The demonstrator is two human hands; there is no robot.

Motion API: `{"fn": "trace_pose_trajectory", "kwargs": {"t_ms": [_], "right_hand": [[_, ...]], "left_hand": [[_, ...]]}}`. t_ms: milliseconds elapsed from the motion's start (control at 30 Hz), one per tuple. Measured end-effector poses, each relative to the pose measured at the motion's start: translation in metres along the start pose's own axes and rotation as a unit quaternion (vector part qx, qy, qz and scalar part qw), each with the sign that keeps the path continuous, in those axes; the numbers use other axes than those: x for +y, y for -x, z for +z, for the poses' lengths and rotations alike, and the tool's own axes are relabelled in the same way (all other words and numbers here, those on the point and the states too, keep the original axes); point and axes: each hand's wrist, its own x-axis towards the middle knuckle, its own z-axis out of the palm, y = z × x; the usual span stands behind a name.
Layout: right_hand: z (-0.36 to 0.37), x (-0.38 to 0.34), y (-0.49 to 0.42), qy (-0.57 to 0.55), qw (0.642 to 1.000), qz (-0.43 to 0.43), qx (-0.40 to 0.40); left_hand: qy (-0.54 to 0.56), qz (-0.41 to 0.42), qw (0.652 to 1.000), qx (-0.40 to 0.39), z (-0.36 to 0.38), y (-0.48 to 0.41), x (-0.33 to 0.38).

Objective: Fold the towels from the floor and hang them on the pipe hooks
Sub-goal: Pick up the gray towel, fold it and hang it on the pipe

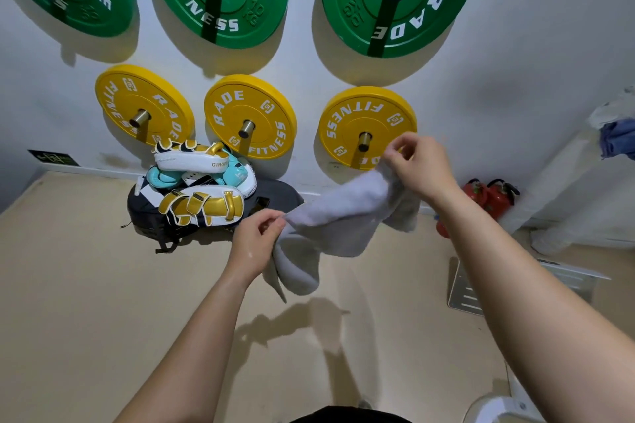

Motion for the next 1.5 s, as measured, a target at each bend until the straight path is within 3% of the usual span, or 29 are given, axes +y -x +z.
{"fn": "trace_pose_trajectory", "kwargs": {"t_ms": [133,233,633,933,1300,1500], "right_hand": [[0.040,-0.011,0.036,0.003,0.982,-0.060,-0.181],[0.066,-0.026,0.053,-0.014,0.964,-0.092,-0.249],[0.062,-0.046,0.037,-0.008,0.945,-0.152,-0.290],[0.022,-0.031,0.019,0.001,0.961,-0.153,-0.232],[-0.015,0.045,-0.006,0.083,0.994,-0.027,-0.065],[-0.006,0.070,0.003,0.075,0.995,0.052,-0.047]], "left_hand": [[-0.021,0.066,0.996,-0.048,0.003,-0.009,0.030],[-0.031,0.095,0.992,-0.071,0.007,-0.011,0.038],[-0.022,0.043,0.999,-0.009,0.011,0.007,0.009],[-0.089,-0.026,0.995,-0.021,0.009,0.001,-0.018],[-0.117,-0.052,0.991,-0.035,-0.032,-0.002,-0.061],[-0.121,-0.068,0.990,-0.007,-0.042,0.003,-0.068]]}}
